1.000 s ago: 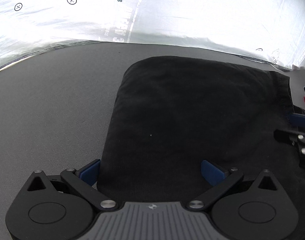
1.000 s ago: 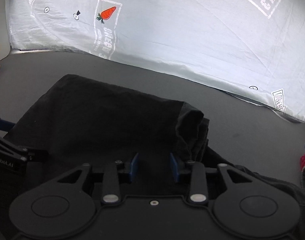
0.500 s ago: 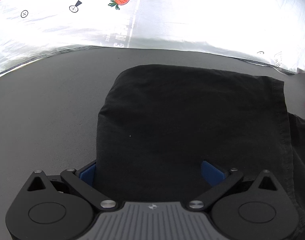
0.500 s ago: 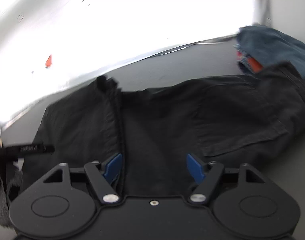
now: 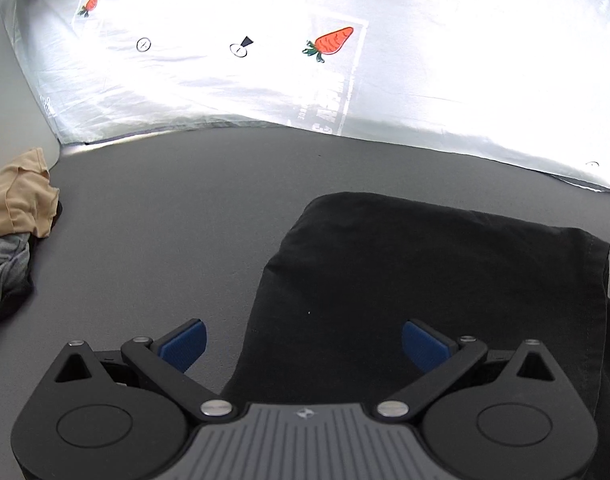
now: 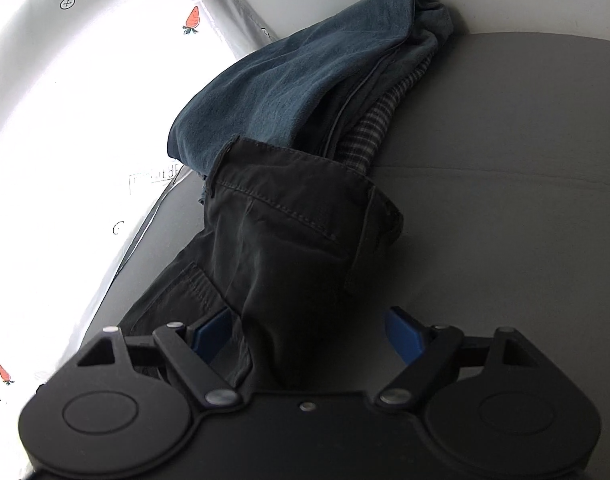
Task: Fold clothes
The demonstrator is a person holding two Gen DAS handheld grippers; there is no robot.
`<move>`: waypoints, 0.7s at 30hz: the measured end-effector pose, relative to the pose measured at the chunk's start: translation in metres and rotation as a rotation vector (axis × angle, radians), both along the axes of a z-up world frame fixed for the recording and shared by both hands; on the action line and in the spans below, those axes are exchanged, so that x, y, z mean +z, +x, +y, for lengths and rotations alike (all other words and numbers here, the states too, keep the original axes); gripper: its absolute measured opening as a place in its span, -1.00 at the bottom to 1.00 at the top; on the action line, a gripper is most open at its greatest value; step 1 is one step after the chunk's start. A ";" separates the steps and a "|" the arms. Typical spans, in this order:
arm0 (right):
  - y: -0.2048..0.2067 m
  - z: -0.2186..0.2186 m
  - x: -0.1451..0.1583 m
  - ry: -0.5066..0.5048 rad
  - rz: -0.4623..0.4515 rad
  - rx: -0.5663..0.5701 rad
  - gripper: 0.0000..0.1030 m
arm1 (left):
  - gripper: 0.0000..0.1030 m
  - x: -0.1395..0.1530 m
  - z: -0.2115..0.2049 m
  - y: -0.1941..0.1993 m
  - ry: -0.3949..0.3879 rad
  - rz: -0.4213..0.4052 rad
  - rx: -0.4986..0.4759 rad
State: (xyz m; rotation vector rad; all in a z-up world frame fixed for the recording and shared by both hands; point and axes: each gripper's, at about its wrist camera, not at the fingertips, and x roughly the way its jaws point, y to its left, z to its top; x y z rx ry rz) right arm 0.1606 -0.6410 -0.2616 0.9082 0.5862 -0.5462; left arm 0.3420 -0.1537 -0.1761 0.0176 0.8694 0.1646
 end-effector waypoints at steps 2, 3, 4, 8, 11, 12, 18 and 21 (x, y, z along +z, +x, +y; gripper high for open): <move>0.012 -0.008 -0.003 0.019 -0.037 -0.014 0.82 | 1.00 0.013 -0.010 0.000 0.005 -0.008 -0.067; 0.018 -0.010 -0.003 0.031 -0.044 -0.028 0.91 | 1.00 0.019 -0.016 0.003 -0.003 -0.007 -0.107; 0.022 -0.012 -0.003 0.041 -0.053 -0.040 0.95 | 1.00 0.022 -0.026 0.006 -0.021 0.001 -0.153; 0.028 -0.012 -0.004 0.082 -0.103 -0.081 0.90 | 1.00 0.015 -0.089 0.016 -0.050 0.021 -0.389; 0.027 -0.013 -0.003 0.089 -0.097 -0.079 0.72 | 1.00 0.002 -0.139 0.024 -0.072 0.039 -0.558; 0.025 -0.014 -0.002 0.091 -0.090 -0.070 0.62 | 1.00 -0.005 -0.154 0.027 -0.083 0.050 -0.610; 0.026 -0.020 0.004 0.083 0.016 -0.057 -0.07 | 1.00 -0.058 -0.207 0.022 0.070 0.128 -0.755; 0.035 -0.011 0.019 0.025 0.061 -0.044 -0.29 | 1.00 -0.064 -0.206 0.018 0.084 0.097 -0.765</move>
